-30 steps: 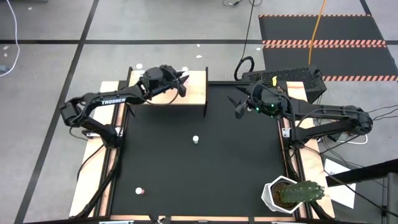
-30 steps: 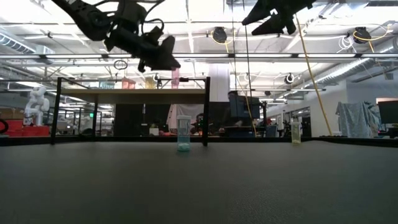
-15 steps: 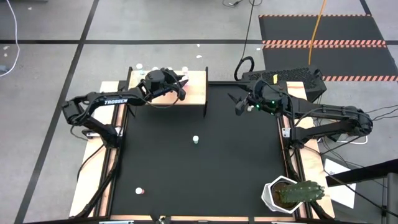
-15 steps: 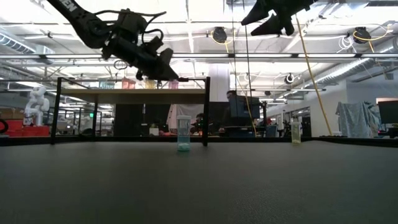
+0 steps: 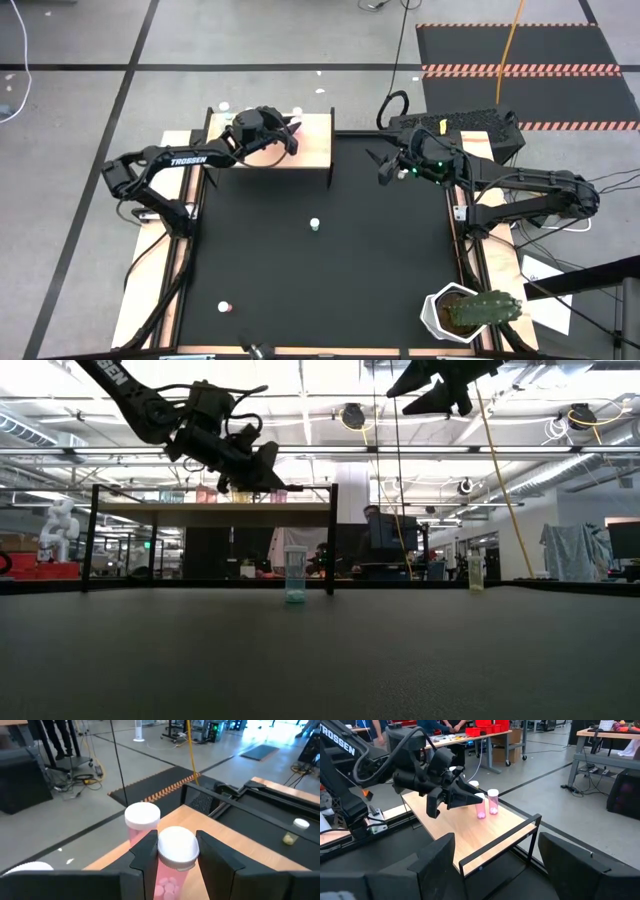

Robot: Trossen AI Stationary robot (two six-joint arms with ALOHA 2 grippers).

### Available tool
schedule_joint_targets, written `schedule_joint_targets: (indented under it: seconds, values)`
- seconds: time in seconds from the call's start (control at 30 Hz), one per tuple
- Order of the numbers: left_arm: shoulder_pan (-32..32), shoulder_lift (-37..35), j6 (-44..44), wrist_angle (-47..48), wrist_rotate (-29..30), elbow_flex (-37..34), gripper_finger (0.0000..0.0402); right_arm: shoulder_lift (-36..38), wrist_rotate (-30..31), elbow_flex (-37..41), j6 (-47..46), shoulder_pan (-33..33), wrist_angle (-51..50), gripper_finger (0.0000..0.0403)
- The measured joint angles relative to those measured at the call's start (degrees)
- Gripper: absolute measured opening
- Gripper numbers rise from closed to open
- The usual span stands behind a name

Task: Pick and place medicine bottles onto shelf by color
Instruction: Put the pink pill bottle on the shelf aligned with the pink pill bottle, then put the blue pill bottle on the shelf aligned with the blue pill bottles

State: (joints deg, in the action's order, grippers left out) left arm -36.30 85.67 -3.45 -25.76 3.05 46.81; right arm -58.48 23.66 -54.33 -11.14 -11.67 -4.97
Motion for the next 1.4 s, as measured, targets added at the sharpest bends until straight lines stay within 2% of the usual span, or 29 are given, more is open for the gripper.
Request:
schedule_joint_targets:
  seconds: [0.27, 0.73, 0.9, 1.13, 1.4]
  values:
    - [-0.1, 0.0, -3.3, -1.5, 0.0, 0.0, 0.0130, 0.0, 0.0, 0.0, 0.0, 0.0, 0.0, 0.0281]
    - [0.1, -0.2, -3.4, -1.5, -0.2, 0.0, 0.0215, 0.0, -1.5, 0.0, -0.2, 0.0, 0.0, 0.0281]
    - [1.1, -3.6, -2.0, -0.9, -0.7, 0.1, 0.0240, 0.0, -1.6, 0.0, -0.2, 0.0, 0.0, 0.0281]
    - [4.4, -13.1, 1.9, 8.7, -0.9, 2.2, 0.0261, 0.0, -4.5, 0.0, -1.9, 0.4, 0.0, 0.0281]
    - [11.5, -20.5, 5.1, 27.5, 3.4, 10.8, 0.0257, -0.2, -4.7, 0.0, -1.9, 4.1, -0.5, 0.0281]
